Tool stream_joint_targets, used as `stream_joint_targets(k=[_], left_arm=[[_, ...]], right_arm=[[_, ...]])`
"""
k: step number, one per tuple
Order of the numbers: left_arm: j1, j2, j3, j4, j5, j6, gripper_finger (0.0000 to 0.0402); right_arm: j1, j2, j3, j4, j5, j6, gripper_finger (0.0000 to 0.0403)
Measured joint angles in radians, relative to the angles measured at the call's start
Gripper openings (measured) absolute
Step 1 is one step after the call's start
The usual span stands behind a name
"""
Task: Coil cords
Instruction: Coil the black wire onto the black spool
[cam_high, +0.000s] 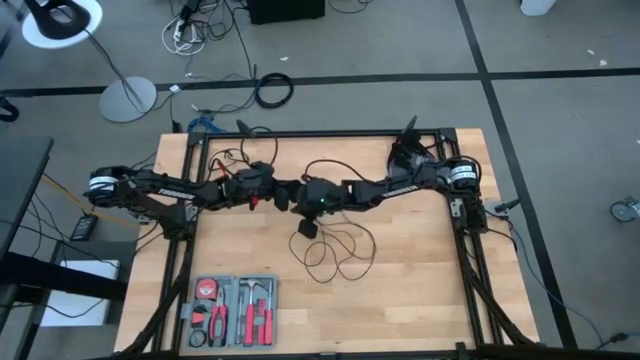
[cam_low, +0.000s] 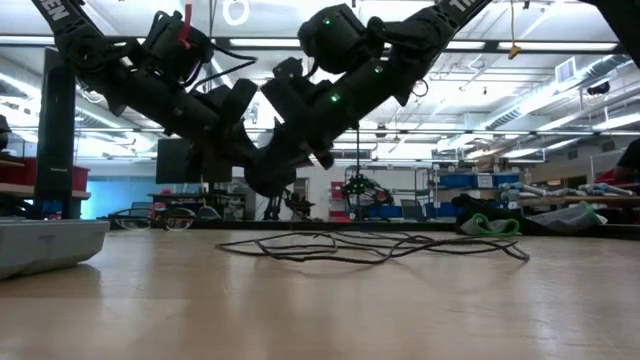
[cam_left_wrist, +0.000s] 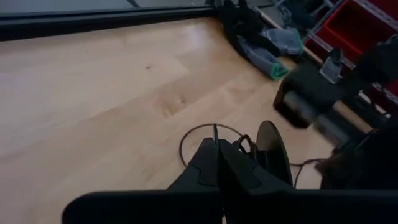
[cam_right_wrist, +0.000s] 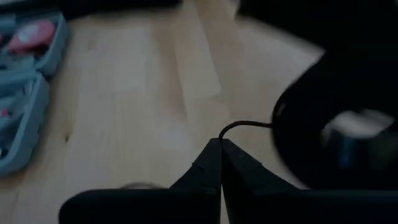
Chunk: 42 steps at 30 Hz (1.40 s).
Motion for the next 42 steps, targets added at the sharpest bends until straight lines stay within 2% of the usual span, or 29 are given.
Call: stream_joint_targets(k=[8,14,23,26,34,38,42], left_arm=[[-0.002,0.000,0.000,-0.096,0.000,0.002,0.0000],[-0.002,0.000,0.000,-0.138,0.001,0.008,0.0000],[-0.001,0.000,0.000,-0.190,-0.058,0.025,0.0000],[0.000,0.000,0.000,-0.191,-0.061,0.025,0.0000],[0.000,0.000,0.000,-0.220,-0.077,0.031,0.0000],[0.000,0.000,0.000,-0.233,-0.077,0.030,0.0000],[0.000,0.000,0.000,-0.240,-0.076,0.030,0.0000]], right_arm=[[-0.034,0.000,0.075,-0.002,0.047,-0.075,0.0000],[-0.056,0.000,0.120,-0.167,0.180,-0.089,0.0000],[-0.056,-0.001,0.120,-0.368,0.175,-0.087,0.0011],[-0.056,-0.001,0.120,-0.456,0.173,-0.036,0.0019],[-0.060,-0.002,0.109,-0.638,0.173,0.003,0.0051],[-0.055,-0.012,0.105,-0.784,0.199,0.012,0.0067],[-0.025,-0.096,-0.025,-0.753,0.265,0.049,0.0070]])
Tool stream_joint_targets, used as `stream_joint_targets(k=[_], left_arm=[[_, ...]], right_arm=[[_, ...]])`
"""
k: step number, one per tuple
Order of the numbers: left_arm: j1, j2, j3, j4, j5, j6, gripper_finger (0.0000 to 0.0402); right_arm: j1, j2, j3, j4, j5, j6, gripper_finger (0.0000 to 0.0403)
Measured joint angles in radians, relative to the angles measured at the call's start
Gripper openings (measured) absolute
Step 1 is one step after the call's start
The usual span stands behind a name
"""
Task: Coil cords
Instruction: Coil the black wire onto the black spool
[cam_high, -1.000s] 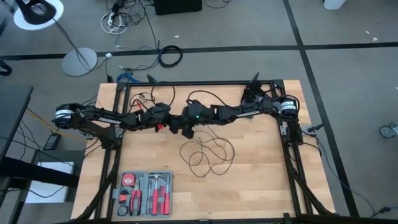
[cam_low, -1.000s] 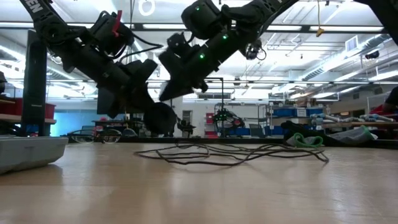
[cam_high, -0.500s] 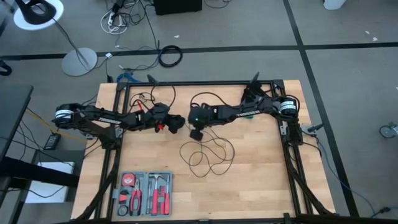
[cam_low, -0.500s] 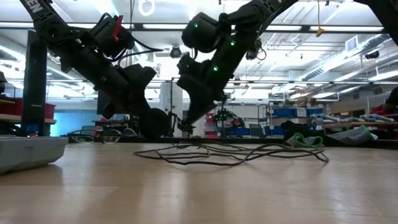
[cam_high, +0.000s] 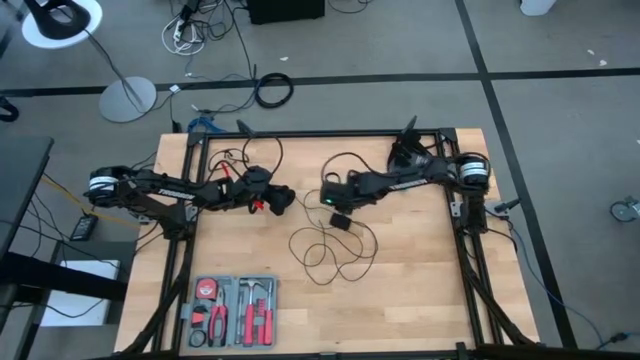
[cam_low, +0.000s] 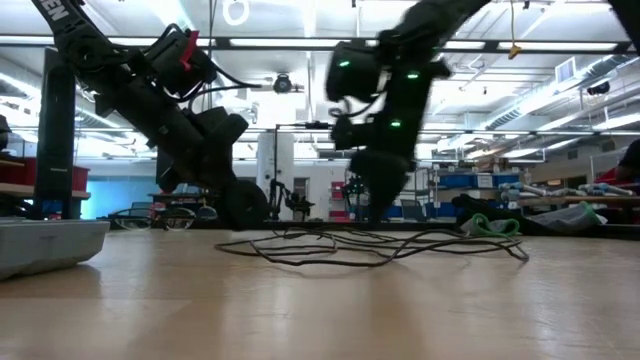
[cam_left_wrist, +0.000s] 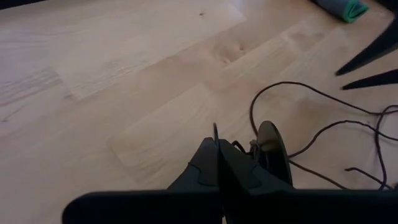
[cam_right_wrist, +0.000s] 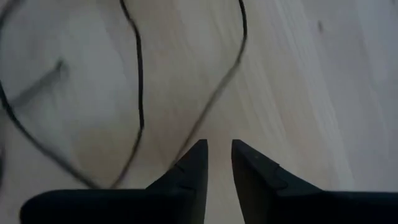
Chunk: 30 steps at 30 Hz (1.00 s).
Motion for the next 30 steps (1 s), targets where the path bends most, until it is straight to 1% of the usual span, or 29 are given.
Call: stream_joint_targets(k=[2,4,7,9,10,12,14,16,17,19,23,25,27,30], left_arm=[[0.000,0.000,0.000,-0.006,0.004,0.000,0.0000],[0.000,0.000,0.000,-0.006,0.005,0.000,0.0000],[0.000,0.000,0.000,-0.002,0.006,0.000,0.0000],[0.000,0.000,0.000,-0.001,0.006,0.000,0.0000],[0.000,0.000,0.000,0.001,0.007,0.000,0.0000],[0.000,0.000,0.000,0.008,0.006,0.000,0.0000],[0.000,0.000,-0.001,0.010,0.002,0.000,0.0000],[0.000,0.000,-0.001,0.017,-0.001,0.016,0.0000],[0.000,0.000,-0.001,0.023,-0.004,0.020,0.0000],[0.000,0.000,-0.001,0.026,-0.016,0.028,0.0000],[0.004,-0.001,0.000,0.022,-0.039,0.053,0.0000],[0.009,-0.001,-0.001,-0.002,-0.038,0.052,0.0000],[0.013,-0.001,-0.001,-0.019,-0.039,0.052,0.0000],[0.013,-0.001,-0.001,-0.042,-0.050,0.050,0.0000]], right_arm=[[0.020,-0.087,-0.113,0.072,0.022,0.038,0.0067],[0.040,-0.205,-0.250,0.183,0.040,0.085,0.0063],[0.071,-0.392,-0.501,0.469,0.053,0.149,0.0059],[0.094,-0.493,-0.670,0.751,0.065,0.198,0.0059],[0.105,-0.524,-0.755,0.920,0.079,0.221,0.0060],[0.115,-0.526,-0.890,1.283,0.105,0.231,0.0061],[0.112,-0.459,-0.958,1.546,0.116,0.202,0.0061],[0.103,-0.364,-0.946,1.677,0.117,0.158,0.0060],[0.097,-0.309,-0.906,1.695,0.116,0.133,0.0060],[0.085,-0.192,-0.801,1.686,0.115,0.067,0.0060],[0.056,0.015,-0.541,1.659,0.111,-0.106,0.0060],[0.042,0.075,-0.440,1.617,0.115,-0.165,0.0060],[0.030,0.095,-0.363,1.532,0.114,-0.191,0.0063],[0.017,0.102,-0.269,1.288,0.105,-0.196,0.0078]])
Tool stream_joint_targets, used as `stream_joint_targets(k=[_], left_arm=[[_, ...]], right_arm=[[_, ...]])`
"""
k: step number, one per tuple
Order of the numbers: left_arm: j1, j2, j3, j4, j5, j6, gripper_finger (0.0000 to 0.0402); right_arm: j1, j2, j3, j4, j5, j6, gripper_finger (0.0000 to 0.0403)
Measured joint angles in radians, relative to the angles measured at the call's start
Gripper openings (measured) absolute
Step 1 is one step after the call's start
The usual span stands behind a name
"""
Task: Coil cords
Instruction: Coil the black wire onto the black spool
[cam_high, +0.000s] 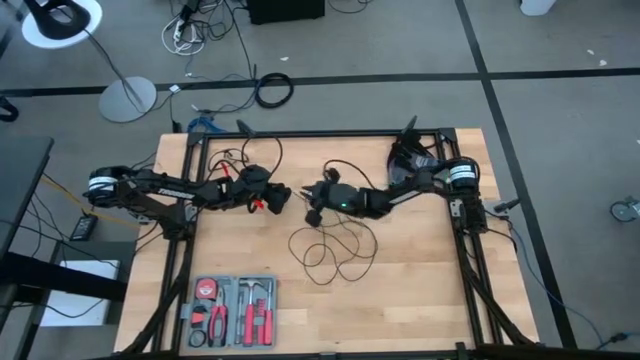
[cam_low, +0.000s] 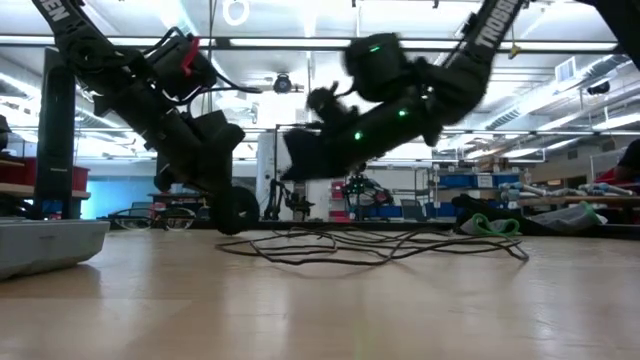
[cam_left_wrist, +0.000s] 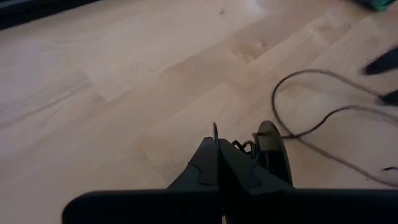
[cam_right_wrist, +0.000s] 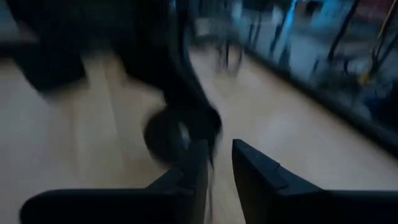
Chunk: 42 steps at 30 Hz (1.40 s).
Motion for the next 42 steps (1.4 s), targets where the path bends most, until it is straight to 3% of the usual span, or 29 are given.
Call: stream_joint_targets(k=[3,6,13,19,23,27,35,42], left_arm=[[0.000,0.000,0.000,-0.004,-0.002,-0.001,0.0000],[0.000,0.000,0.000,-0.002,-0.002,0.003,0.0000],[0.000,0.000,0.000,0.032,-0.001,0.032,0.0000],[0.000,0.000,0.000,0.088,0.002,0.053,0.0000],[0.000,0.000,0.000,0.138,0.017,0.074,0.0000],[0.000,0.000,0.000,0.149,0.025,0.076,0.0000],[0.005,0.000,0.001,0.201,0.034,0.077,0.0000],[0.042,0.000,0.001,0.218,0.072,0.080,0.0000]], right_arm=[[-0.001,0.000,0.084,-0.283,-0.038,0.023,0.0106],[0.000,0.000,0.135,-0.418,-0.064,0.037,0.0142],[-0.015,0.008,0.173,-0.405,-0.087,0.038,0.0222],[-0.046,0.051,0.178,-0.400,-0.105,0.039,0.0234],[-0.054,0.075,0.183,-0.380,-0.127,0.037,0.0211],[-0.061,0.077,0.180,-0.394,-0.088,0.035,0.0164],[-0.078,0.077,0.181,-0.415,-0.116,0.035,0.0062],[-0.076,0.077,0.181,-0.478,-0.121,0.036,0.0007]])
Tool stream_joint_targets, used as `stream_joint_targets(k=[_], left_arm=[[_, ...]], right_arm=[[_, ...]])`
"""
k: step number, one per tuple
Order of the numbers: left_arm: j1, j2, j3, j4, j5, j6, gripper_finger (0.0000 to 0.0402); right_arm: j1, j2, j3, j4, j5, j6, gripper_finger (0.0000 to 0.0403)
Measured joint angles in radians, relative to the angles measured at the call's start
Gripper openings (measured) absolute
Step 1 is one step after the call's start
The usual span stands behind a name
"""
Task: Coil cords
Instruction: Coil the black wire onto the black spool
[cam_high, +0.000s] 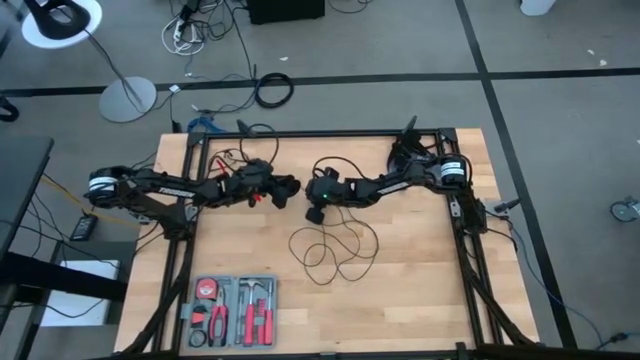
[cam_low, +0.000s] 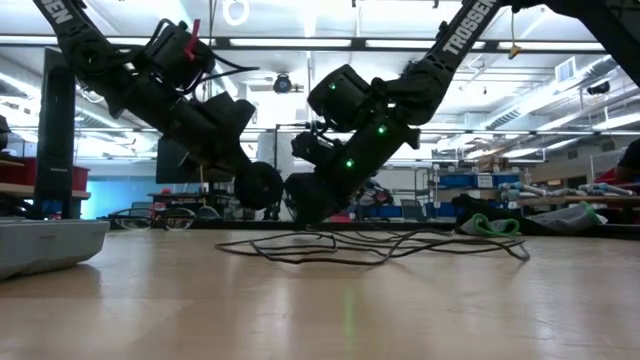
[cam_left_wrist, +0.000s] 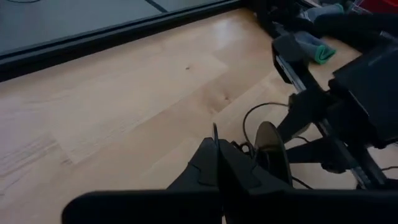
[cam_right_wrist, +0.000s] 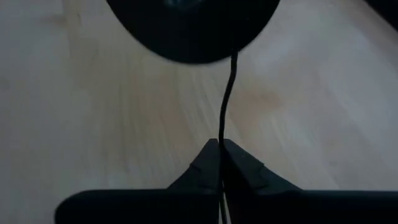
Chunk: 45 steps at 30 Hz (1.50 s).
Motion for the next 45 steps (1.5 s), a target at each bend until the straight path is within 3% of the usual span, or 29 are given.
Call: stream_joint_targets(k=[9,16,20,23,31,35,45], left_arm=[[0.060,-0.037,0.000,0.020,0.038,0.038,0.0000],[0.085,-0.082,0.000,0.006,0.039,0.051,0.0000],[0.090,-0.081,0.000,0.022,0.038,0.049,0.0000],[0.088,-0.076,0.000,0.046,0.045,0.032,0.0000],[0.087,-0.076,0.000,0.073,0.056,0.015,0.0000],[0.087,-0.074,0.001,0.069,0.081,0.015,0.0000],[0.087,-0.072,0.002,0.010,0.097,0.012,0.0000]], right_arm=[[0.001,-0.006,0.005,-0.110,0.000,0.119,0.0017],[0.002,-0.008,0.003,-0.099,-0.031,0.131,0.0010],[0.003,-0.001,-0.001,-0.018,-0.125,0.154,0.0004],[0.022,0.000,0.029,-0.007,-0.179,0.134,0.0003],[0.020,0.011,0.165,-0.031,-0.196,0.016,0.0001],[-0.007,0.052,0.244,-0.076,-0.276,-0.006,0.0001],[-0.032,0.040,0.355,-0.180,-0.287,-0.091,0.0000]])
